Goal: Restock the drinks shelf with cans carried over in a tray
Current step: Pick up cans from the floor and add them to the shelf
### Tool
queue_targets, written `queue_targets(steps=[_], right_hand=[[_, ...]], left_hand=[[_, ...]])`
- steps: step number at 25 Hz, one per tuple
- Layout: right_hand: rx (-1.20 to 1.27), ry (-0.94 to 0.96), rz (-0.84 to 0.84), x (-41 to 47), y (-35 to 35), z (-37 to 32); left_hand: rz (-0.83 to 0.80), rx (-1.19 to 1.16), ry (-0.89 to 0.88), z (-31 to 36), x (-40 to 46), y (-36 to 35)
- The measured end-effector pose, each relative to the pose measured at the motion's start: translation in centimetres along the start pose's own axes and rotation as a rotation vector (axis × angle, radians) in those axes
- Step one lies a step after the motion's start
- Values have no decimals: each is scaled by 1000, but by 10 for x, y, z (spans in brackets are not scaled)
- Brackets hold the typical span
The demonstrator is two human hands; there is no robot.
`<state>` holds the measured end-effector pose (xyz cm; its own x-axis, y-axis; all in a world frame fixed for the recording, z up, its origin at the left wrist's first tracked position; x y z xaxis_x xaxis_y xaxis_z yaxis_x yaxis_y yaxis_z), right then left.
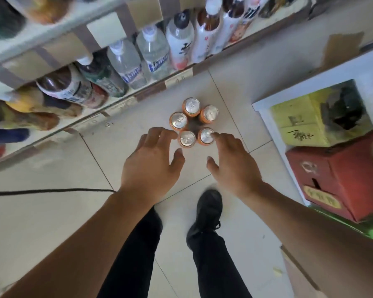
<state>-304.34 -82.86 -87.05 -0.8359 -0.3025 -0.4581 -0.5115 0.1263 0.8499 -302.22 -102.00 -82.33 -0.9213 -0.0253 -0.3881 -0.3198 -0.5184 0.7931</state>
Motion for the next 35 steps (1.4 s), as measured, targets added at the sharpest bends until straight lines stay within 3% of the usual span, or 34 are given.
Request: queue_targets(steps=[10, 21, 29, 35], right_hand=[[-96, -56, -131, 77, -96, 43], [-62, -62, -165, 113, -123, 48], [-12, -115, -193, 99, -102, 45], [66, -142, -256, 43, -21, 42]], left_hand=[[-47, 20, 0, -48, 40, -95], [-62, 21, -29, -60, 62, -119], [-105, 42, -15, -55, 39, -97], [-105, 26, -26, -11, 12, -34]])
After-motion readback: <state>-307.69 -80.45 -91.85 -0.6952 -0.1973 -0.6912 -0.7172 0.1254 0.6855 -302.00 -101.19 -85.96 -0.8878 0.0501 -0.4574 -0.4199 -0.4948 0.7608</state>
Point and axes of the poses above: each hand's wrist, its own x-axis towards the middle knuckle, its own y-axis out of the back of the hand, z = x × y, the point moved 1 cm from there along x, towards the middle knuckle, and after that the axes turned 4 degrees about -z, right-handed, at the moved point
